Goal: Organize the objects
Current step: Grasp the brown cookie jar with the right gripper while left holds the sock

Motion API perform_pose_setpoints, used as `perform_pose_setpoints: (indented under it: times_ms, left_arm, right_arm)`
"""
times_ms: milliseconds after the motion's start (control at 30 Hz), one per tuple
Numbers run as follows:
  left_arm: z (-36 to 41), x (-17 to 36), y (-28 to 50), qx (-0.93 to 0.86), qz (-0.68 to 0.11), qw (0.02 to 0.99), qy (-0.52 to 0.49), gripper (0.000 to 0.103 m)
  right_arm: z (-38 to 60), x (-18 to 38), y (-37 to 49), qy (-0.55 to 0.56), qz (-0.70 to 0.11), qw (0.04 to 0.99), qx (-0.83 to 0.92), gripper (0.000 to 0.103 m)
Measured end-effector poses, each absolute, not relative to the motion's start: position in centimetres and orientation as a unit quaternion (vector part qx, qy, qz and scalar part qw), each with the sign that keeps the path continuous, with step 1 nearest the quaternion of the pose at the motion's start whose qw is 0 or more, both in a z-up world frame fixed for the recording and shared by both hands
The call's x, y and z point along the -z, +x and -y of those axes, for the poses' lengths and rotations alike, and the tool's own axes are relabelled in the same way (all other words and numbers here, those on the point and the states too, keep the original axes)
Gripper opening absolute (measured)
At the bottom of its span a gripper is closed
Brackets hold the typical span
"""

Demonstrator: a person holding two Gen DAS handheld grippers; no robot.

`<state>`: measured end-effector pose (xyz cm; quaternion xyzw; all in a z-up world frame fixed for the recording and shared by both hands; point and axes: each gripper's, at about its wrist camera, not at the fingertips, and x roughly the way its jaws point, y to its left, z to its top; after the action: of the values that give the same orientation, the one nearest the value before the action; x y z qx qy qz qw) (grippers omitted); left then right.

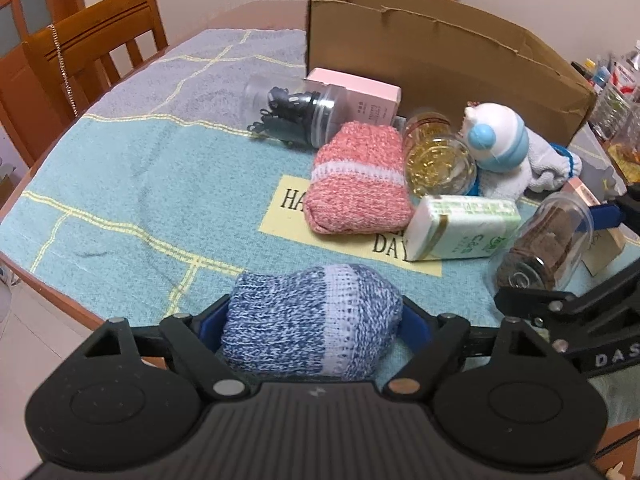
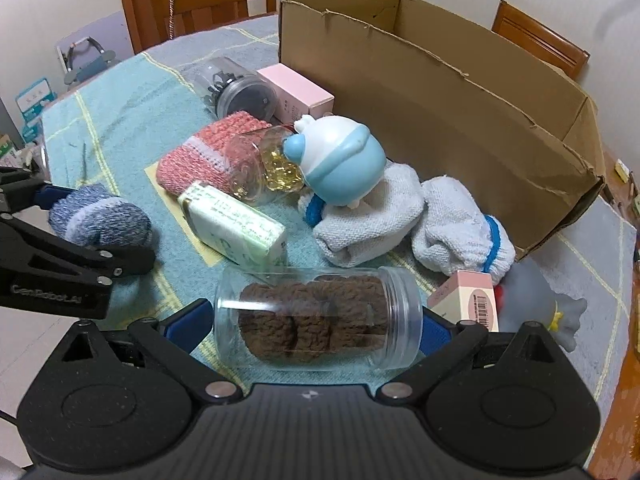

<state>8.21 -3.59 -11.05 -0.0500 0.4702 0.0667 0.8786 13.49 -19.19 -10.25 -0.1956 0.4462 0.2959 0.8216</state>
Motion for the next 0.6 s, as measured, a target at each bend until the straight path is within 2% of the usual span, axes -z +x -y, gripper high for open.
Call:
perform_pose_setpoints:
  times_ms: [100, 233, 367, 600]
  left_arm:
    - [3.8, 11.1, 8.2, -0.067, -0.473, 0.877, -0.040, 0.083]
    - [3.8, 11.0, 8.2, -0.070, -0.473, 0.877, -0.049, 0.081]
    - [3.6, 10.7, 8.2, -0.064, -0.473, 0.877, -0.049, 0.077]
    - [2.8, 9.5, 8.2, -0.059, -0.471, 0.879, -0.040, 0.077]
  right_arm:
    - [19.0, 10.4, 13.4, -0.202, -0.445, 0.822, -0.291, 0.102]
    - [18.9, 10.4, 13.4, -0.209, -0.446, 0.822, -0.286, 0.095]
    - [19.0, 10.2, 13.6, -0.208, -0.451, 0.823, -0.276, 0.095]
    - [19.5, 9.0, 13.7, -0.205, -0.451, 0.824, -0.275, 0.095]
